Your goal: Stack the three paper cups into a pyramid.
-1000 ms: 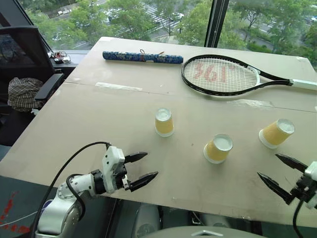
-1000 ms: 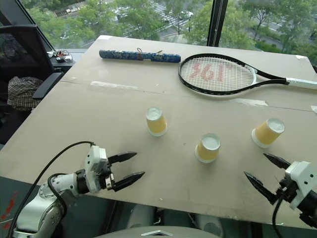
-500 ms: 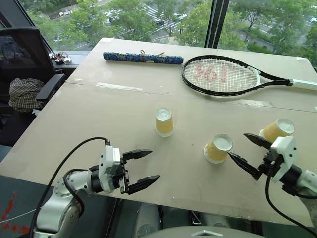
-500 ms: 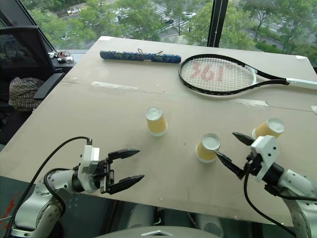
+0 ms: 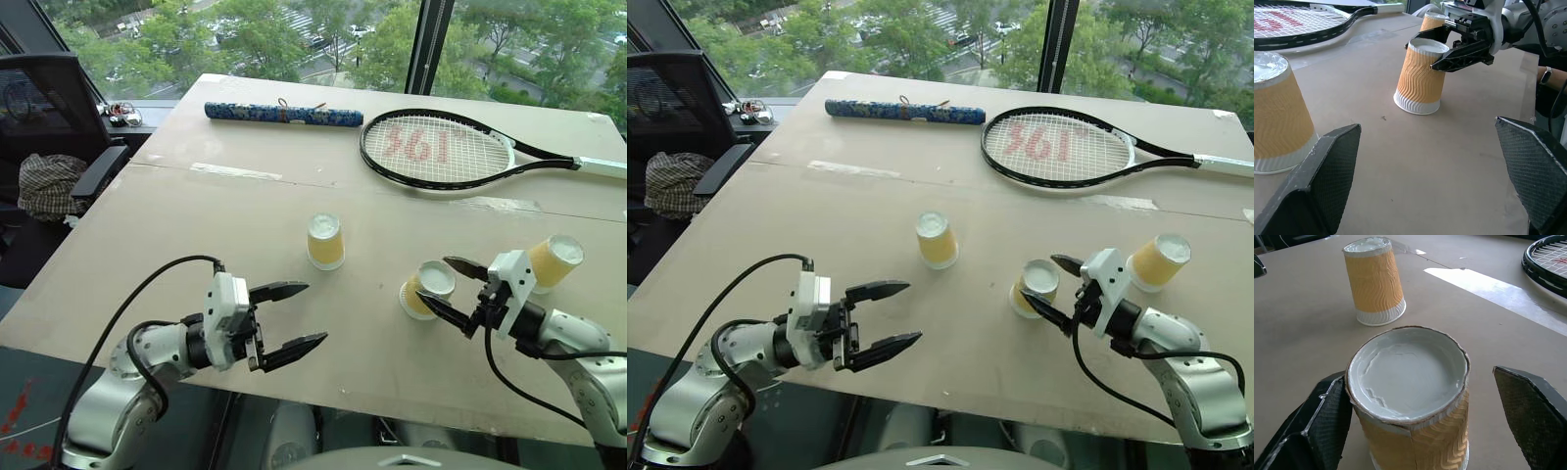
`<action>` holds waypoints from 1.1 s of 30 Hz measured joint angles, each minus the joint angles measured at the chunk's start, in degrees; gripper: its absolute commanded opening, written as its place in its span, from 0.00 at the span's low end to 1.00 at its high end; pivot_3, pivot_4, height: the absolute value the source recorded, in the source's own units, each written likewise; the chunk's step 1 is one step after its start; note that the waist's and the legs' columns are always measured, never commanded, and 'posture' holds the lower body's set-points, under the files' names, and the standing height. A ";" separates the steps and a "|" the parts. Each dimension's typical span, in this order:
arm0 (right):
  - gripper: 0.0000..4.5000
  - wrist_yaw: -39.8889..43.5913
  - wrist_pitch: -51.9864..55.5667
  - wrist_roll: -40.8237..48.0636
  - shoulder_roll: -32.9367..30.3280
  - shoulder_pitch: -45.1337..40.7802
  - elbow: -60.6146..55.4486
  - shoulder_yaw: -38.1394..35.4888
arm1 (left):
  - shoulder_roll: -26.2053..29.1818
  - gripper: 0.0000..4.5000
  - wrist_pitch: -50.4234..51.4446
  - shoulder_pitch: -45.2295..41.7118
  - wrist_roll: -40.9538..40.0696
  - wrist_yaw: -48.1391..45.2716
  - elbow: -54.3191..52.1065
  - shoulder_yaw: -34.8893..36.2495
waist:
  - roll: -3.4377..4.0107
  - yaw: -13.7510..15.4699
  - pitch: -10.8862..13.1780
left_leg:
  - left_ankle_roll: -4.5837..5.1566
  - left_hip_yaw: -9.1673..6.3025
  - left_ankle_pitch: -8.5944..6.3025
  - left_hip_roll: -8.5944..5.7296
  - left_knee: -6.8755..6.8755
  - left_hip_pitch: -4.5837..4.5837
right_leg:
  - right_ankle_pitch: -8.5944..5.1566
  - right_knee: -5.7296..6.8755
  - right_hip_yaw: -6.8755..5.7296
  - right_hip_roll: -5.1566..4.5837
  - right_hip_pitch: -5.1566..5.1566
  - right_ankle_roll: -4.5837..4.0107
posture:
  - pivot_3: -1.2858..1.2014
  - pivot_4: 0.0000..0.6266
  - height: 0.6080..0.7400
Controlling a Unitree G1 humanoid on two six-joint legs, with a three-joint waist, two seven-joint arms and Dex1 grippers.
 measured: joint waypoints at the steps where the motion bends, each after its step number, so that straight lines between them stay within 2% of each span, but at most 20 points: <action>1: 0.66 0.22 -0.33 -0.12 0.16 -0.03 0.19 0.33 | 0.12 1.00 0.11 0.07 -0.15 0.02 -0.01 0.01 | 0.00 0.00 0.00 | 0.00 0.00 0.00 0.00 0.00 0.00 | 0.00 0.00 0.00 0.00 0.00 0.00 | 0.52 0.24 1.00; 3: 0.47 0.39 -0.77 -0.43 0.26 -0.05 0.53 0.45 | 0.34 1.00 0.24 0.26 -0.43 0.02 -0.02 0.04 | 0.00 0.00 0.00 | 0.00 0.00 0.00 0.00 0.00 0.00 | 0.00 0.00 0.00 0.00 0.00 0.01 | 0.52 0.24 1.00; 4: 0.45 0.54 -1.05 -0.67 0.25 -0.06 0.58 0.59 | 0.40 1.00 0.24 0.45 -0.54 0.03 -0.03 0.17 | 0.00 0.00 0.00 | 0.00 0.00 0.00 0.00 0.00 0.00 | 0.00 0.00 0.00 0.00 0.00 0.01 | 0.52 0.24 1.00; 7: 0.45 0.87 -1.59 -0.89 0.64 -0.87 1.01 1.56 | 0.47 1.00 0.27 0.79 -0.62 0.06 -0.04 0.31 | 0.00 -0.03 0.00 | 0.00 0.00 0.00 0.00 0.01 0.01 | 0.00 0.01 -0.01 0.00 0.00 0.01 | 0.52 0.24 1.00; 12: 0.45 -0.40 -1.78 -3.96 3.63 -9.98 4.10 6.62 | 0.52 1.00 0.67 0.85 -0.73 0.67 -0.25 0.57 | 0.00 -0.31 0.00 | 0.00 0.00 0.00 0.04 0.04 0.04 | 0.01 0.05 0.01 0.07 0.00 0.00 | 0.52 0.24 1.00; 17: 0.45 -0.94 -1.79 -7.45 5.43 -15.62 9.23 10.26 | 0.52 1.00 0.86 1.28 -0.78 1.28 -0.49 1.32 | -0.01 0.02 0.00 | 0.00 0.01 0.00 -0.01 0.03 -0.06 | 0.06 0.00 -0.01 0.08 -0.01 -0.08 | 0.52 0.24 1.00; 18: 0.67 -0.83 -1.57 -7.88 5.42 -16.75 10.61 10.88 | 0.52 1.00 0.86 1.40 -0.78 1.43 -0.65 1.62 | -0.01 -0.02 0.00 | 0.00 0.02 0.00 -0.04 0.03 -0.06 | 0.06 0.00 0.00 0.05 -0.01 -0.08 | 0.52 0.24 1.00; 19: 0.72 -0.86 -1.48 -8.07 5.43 -17.44 11.13 11.01 | 0.51 1.00 0.86 1.40 -0.78 1.58 -0.71 1.66 | -0.01 -0.05 0.00 | 0.00 0.03 0.00 -0.05 0.04 -0.06 | 0.06 0.00 0.00 0.04 -0.01 -0.07 | 0.52 0.24 1.00; 21: 0.92 -0.67 -1.02 -9.17 4.92 -19.51 12.91 11.34 | 0.50 1.00 0.86 1.73 -0.77 1.96 -1.46 1.77 | -0.01 -0.07 0.00 | 0.00 0.02 0.01 -0.06 0.05 -0.05 | 0.06 0.02 0.00 0.02 -0.01 -0.07 | 0.52 0.24 1.00; 22: 0.98 -0.61 -1.04 -9.60 4.30 -19.53 13.16 11.29 | 0.50 1.00 0.86 2.05 -0.77 2.14 -1.85 1.81 | -0.01 0.04 0.00 | 0.00 0.00 0.01 -0.06 0.05 -0.05 | 0.06 0.02 -0.03 0.01 0.00 -0.08 | 0.52 0.24 1.00; 27: 0.98 -0.09 -1.63 -6.85 2.68 -17.70 10.51 5.78 | 0.40 1.00 0.86 3.01 -0.78 2.68 -2.27 1.92 | 0.01 0.05 0.01 | 0.00 0.00 0.00 -0.06 0.04 -0.07 | 0.06 0.02 -0.02 0.01 -0.01 -0.07 | 0.52 0.24 1.00; 33: 0.98 -0.71 2.10 2.38 -4.75 -14.41 3.05 -12.62 | 0.39 1.00 0.89 2.57 -1.46 2.61 -2.28 1.97 | -0.01 0.15 0.00 | 0.00 -0.04 0.00 -0.09 0.05 -0.04 | 0.06 0.02 -0.04 -0.01 0.03 -0.06 | 0.52 0.24 1.00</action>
